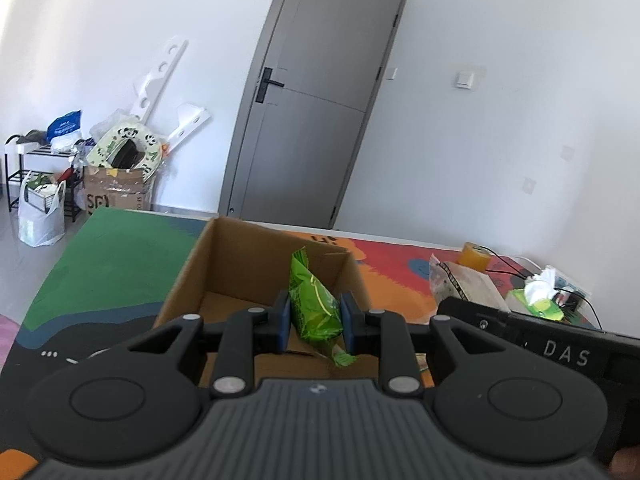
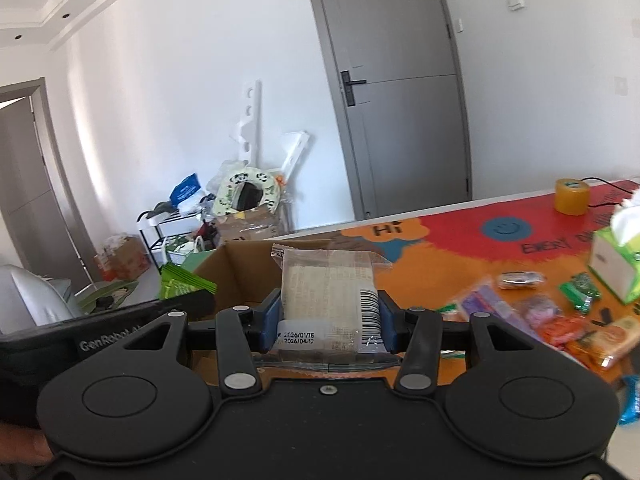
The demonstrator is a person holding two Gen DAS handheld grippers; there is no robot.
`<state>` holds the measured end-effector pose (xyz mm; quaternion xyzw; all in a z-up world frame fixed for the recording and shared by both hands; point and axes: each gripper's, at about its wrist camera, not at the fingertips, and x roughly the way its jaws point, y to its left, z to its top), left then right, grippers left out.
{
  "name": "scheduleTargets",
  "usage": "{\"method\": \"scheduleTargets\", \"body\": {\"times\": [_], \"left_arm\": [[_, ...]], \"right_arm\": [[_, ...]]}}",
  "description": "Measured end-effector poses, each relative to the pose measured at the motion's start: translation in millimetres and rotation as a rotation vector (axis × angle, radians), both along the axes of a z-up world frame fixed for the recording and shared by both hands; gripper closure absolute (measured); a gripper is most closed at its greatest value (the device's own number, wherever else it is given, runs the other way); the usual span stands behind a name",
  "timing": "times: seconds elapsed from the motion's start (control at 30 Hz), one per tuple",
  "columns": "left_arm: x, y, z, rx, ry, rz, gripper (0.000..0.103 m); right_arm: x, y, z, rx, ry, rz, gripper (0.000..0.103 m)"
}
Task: Organize snacks
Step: 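Carry both bags over the cardboard box and open both tools to drop them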
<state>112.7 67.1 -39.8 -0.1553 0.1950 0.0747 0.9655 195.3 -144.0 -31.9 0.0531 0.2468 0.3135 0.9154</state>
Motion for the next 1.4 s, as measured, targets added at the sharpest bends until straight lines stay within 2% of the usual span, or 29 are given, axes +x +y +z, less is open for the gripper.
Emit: {"method": "scheduleTargets", "body": {"times": [0.3, 0.37, 0.67, 0.73, 0.87, 0.93, 1.07, 1.27, 1.4], "left_arm": [[11.3, 27.7, -14.2, -0.043, 0.041, 0.025, 0.078], [9.5, 31.8, -13.3, -0.039, 0.039, 0.045, 0.075], [-7.0, 49.0, -6.8, -0.069, 0.024, 0.083, 0.072], [-10.3, 50.0, -4.8, -0.07, 0.024, 0.092, 0.067], [-13.2, 45.7, -1.6, -0.063, 0.028, 0.102, 0.05], [-13.9, 43.2, -0.8, -0.062, 0.029, 0.106, 0.043], [-12.4, 35.1, 1.6, -0.065, 0.03, 0.108, 0.026], [-11.1, 14.2, 1.4, -0.037, 0.037, 0.101, 0.014], [-10.3, -1.7, 0.8, -0.031, 0.049, 0.089, 0.011]], "right_arm": [[4.7, 39.4, -2.0, 0.002, 0.008, 0.06, 0.055], [5.2, 46.2, -2.3, -0.001, 0.01, 0.068, 0.055], [12.9, 61.0, -3.5, 0.021, 0.034, 0.086, 0.055], [14.0, 63.1, -3.0, 0.023, 0.047, 0.1, 0.053], [8.3, 52.9, 0.7, 0.032, 0.017, 0.075, 0.037], [5.5, 44.0, 1.6, 0.023, 0.014, 0.056, 0.037], [0.8, 22.0, -0.8, 0.022, 0.026, 0.026, 0.025], [-3.7, -9.9, -6.2, 0.011, 0.047, -0.016, 0.018], [-8.0, -29.5, -9.0, 0.005, 0.053, -0.038, 0.01]]}}
